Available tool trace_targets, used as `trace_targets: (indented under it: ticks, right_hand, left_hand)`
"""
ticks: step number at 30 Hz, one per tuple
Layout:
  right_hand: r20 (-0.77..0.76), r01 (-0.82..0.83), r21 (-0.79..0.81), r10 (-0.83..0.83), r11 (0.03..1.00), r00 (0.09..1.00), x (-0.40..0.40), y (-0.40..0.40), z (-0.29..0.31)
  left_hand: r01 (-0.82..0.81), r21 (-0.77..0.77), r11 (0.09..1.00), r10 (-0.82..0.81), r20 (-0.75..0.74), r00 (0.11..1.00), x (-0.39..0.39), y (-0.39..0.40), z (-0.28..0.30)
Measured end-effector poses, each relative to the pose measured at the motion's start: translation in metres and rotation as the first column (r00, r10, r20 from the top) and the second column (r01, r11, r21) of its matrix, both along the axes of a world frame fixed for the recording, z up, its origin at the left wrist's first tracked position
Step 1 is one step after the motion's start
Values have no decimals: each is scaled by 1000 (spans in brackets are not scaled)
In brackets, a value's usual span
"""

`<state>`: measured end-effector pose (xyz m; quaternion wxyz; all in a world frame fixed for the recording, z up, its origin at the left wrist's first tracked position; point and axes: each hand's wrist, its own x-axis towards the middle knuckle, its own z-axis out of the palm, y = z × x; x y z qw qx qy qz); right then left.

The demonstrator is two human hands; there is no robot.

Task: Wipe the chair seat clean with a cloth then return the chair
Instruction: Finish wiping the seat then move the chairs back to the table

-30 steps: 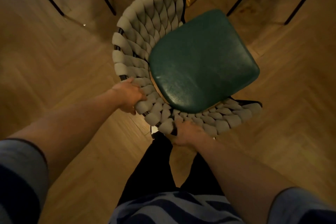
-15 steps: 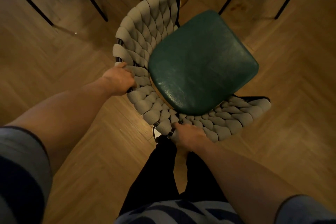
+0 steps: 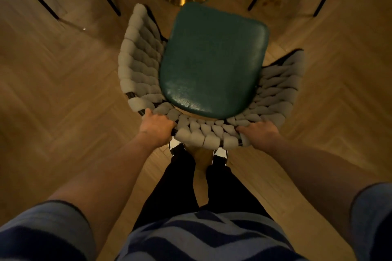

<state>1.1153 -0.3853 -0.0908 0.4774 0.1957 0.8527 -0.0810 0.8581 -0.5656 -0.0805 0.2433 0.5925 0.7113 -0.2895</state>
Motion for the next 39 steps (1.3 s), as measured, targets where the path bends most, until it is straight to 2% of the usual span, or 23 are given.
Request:
trace_targets:
  ticks: [5,10,13,14,15,16,17,18,19,20,21,22,23,24,26,29,36,39]
  right_hand:
    - [13,-158,145,158,977,987,30,40,-8]
    - [-76,-179,277,208,944,975,47,48,-3]
    - [-212,-41,253,97,966,972,59,44,-1]
    - [-305,87,201,-22,976,952,64,42,0]
    - [-411,267,124,-195,956,890,68,37,3]
    - [-513,477,33,-395,878,762,71,31,6]
    - [-582,679,-71,-583,731,567,76,23,6]
    - [-598,836,-186,-734,517,321,79,15,4]
    - [-553,918,-304,-832,253,45,81,8,1]
    - [-433,915,-403,-875,-26,-216,80,1,-3]
    - [-247,844,-449,-867,-294,-434,76,-4,-5]
    - [-47,733,-452,-807,-508,-588,71,-8,-6]
    - [114,632,-447,-741,-633,-662,67,-11,-8]
    - [199,587,-455,-719,-670,-666,63,-13,-12]
    - [218,580,-504,-744,-640,-632,54,-14,-18]
    - [111,637,-517,-782,-572,-613,50,-13,-29]
    - [56,695,-480,-809,-536,-585,42,2,-38]
    - [28,719,-491,-834,-491,-551,26,9,-38]
  left_hand:
    - [-221,-12,975,222,15,975,71,4,-1]
    - [-315,25,949,314,47,948,95,-1,-6]
    - [-420,71,905,403,178,898,88,-11,-10]
    - [-503,109,857,466,250,849,86,-15,-9]
    - [-621,190,760,544,338,768,85,-19,-7]
    - [-748,271,606,628,414,659,86,-22,-4]
    - [-852,330,406,716,464,521,88,-24,0]
    - [-918,350,188,789,502,353,90,-25,7]
    - [-945,326,-39,822,548,156,91,-25,8]
    - [-936,231,-266,790,608,-75,91,-25,7]
    - [-878,86,-470,677,674,-296,90,-23,6]
    - [-785,-90,-613,519,703,-486,90,-21,3]
    - [-700,-233,-675,403,678,-614,90,-21,0]
    - [-654,-329,-681,355,633,-688,92,-20,-1]
    - [-636,-412,-652,341,590,-732,92,-16,-6]
    - [-641,-415,-646,348,587,-731,88,-11,-10]
    - [-646,-344,-682,354,618,-702,80,1,-9]
    - [-636,-316,-704,355,620,-700,60,8,-10]
